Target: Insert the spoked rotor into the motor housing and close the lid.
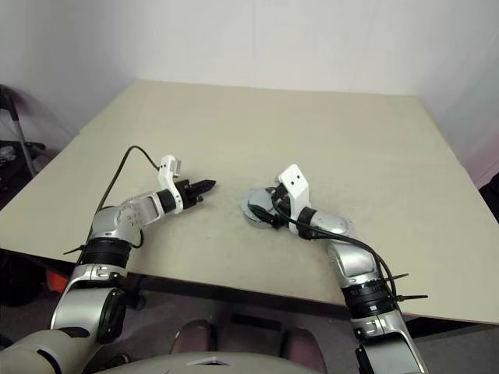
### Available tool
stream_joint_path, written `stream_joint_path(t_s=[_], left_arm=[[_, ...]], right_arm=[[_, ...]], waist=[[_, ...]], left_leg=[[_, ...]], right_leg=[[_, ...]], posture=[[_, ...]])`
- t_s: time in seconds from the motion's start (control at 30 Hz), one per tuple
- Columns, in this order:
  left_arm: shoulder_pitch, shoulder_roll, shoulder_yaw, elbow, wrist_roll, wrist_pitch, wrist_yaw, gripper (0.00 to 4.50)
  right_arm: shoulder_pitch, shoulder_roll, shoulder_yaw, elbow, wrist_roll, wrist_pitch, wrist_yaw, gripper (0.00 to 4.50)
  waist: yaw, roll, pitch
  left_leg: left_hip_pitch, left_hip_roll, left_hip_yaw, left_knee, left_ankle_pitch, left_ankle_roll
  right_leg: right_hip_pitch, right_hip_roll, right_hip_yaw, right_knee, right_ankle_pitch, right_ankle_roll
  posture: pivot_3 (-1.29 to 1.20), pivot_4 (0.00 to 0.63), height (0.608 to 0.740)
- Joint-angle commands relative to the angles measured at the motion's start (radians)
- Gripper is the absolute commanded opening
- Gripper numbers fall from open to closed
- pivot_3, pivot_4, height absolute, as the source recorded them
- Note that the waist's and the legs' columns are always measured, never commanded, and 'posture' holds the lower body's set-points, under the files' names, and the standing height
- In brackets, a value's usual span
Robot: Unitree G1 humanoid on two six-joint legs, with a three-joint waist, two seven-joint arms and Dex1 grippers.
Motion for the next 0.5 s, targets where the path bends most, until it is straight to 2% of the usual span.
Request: stream_joint_path(t_s=[0.03, 0.5], left_arm=[[-0.021, 0.008, 0.006, -0.027, 0.001, -0.011, -0.006, 0.0], [-0.019, 0.012, 0.01, -0.031, -0.001, -0.007, -0.002, 0.0]], right_arm=[[-0.019, 0.0, -0.004, -0.019, -0.002, -0.028, -0.001, 3.11], [-0.01, 0.001, 0.014, 0.037, -0.034, -0.059, 0.0, 3.11]], waist=[[0.0, 0.0, 0.0], [0.0, 0.0, 0.0]], left_leg=[[0.0, 0.0, 0.0, 0.0, 0.0, 0.0], [0.001, 0.0, 0.0, 0.0, 0.0, 0.0]], right_leg=[[0.0, 0.0, 0.0, 0.0, 0.0, 0.0], [0.001, 0.0, 0.0, 0.0, 0.0, 0.0]], posture=[[0.0, 0.0, 0.74], [0.0, 0.0, 0.74]])
